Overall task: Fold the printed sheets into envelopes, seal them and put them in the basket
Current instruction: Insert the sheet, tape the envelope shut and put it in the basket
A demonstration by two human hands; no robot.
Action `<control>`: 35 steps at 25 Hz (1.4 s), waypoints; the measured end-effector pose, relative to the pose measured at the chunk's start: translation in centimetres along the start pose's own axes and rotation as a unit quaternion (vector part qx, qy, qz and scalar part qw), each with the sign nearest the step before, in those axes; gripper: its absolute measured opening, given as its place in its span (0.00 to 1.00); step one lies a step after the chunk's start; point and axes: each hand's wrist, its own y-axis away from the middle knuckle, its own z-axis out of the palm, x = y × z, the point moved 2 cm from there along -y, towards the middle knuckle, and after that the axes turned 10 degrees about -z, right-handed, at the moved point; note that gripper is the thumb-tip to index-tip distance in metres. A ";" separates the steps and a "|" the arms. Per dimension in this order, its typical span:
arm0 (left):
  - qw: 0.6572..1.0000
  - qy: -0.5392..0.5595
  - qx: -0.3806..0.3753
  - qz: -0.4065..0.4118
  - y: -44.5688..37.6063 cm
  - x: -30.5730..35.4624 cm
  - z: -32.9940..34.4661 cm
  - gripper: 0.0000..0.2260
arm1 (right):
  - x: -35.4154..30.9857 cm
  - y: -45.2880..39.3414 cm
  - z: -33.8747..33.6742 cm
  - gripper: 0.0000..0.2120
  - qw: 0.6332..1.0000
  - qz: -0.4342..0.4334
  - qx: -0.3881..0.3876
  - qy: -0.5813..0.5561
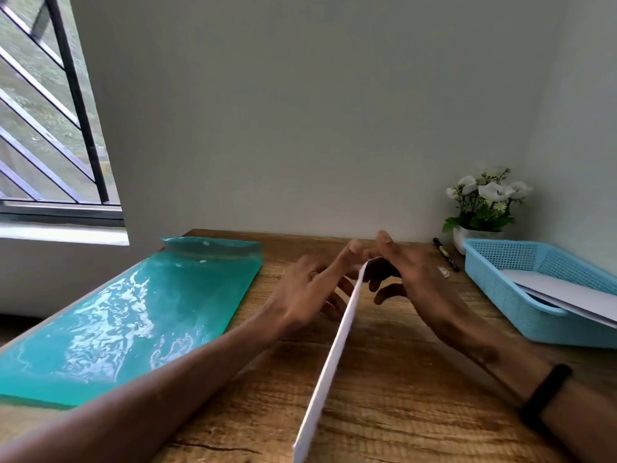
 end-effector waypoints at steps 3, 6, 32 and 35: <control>0.987 0.133 -0.041 -0.082 -0.4 -0.5 0.1 0.24 | -0.4 0.2 0.8 0.20 0.999 -0.031 -0.039 0.017; 0.972 0.193 -0.045 -0.130 -0.9 -1.0 -0.3 0.13 | 0.0 0.6 0.9 0.27 0.991 -0.022 -0.070 0.110; 0.932 -0.353 -0.067 -0.041 -1.3 -2.6 -0.1 0.39 | 5.5 -1.2 -6.4 0.26 0.851 0.115 -0.033 0.511; 0.956 -0.289 0.029 0.028 -1.5 -2.4 -0.6 0.32 | 5.2 -1.0 -6.1 0.28 0.889 0.069 0.005 0.453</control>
